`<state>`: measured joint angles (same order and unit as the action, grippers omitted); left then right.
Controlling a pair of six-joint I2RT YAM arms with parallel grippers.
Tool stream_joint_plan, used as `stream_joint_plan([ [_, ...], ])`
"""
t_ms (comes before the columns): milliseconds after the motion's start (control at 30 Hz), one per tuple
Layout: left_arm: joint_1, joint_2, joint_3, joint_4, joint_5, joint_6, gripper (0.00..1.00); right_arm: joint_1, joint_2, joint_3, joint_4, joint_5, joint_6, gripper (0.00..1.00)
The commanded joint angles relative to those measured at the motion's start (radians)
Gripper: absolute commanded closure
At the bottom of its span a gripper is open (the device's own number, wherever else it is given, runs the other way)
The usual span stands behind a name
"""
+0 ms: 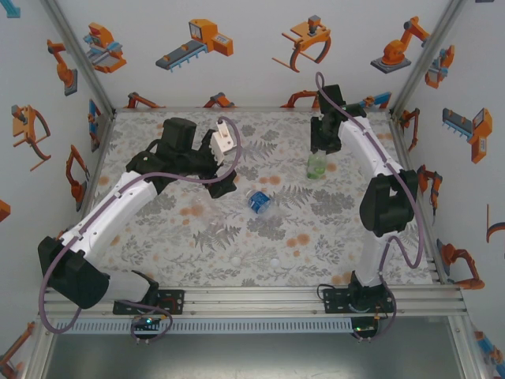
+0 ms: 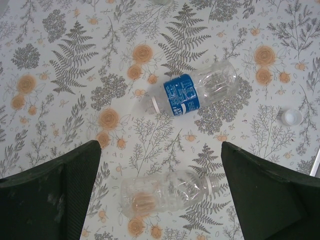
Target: Screw on the bottle caps
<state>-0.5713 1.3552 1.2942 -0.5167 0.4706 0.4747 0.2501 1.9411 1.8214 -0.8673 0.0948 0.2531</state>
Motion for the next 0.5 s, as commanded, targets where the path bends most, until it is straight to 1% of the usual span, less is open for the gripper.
stream_joint_plan([
  [0, 0.009, 0.004, 0.018, -0.017, 0.008, -0.022, 0.03, -0.003, -0.022, 0.035, -0.017, 0.005, -0.004, 0.52],
  [133, 0.012, 0.005, 0.018, -0.014, 0.010, -0.025, 0.03, -0.003, -0.042, 0.077, -0.051, 0.009, -0.003, 0.51],
  [300, 0.028, 0.001, 0.019, -0.001, 0.015, -0.043, 0.04, 0.009, -0.096, 0.093, -0.069, -0.019, -0.011, 0.51],
  [467, 0.065, -0.006, 0.010, 0.037, 0.024, -0.081, 0.06, 0.067, -0.124, 0.090, -0.097, -0.051, -0.046, 0.51],
])
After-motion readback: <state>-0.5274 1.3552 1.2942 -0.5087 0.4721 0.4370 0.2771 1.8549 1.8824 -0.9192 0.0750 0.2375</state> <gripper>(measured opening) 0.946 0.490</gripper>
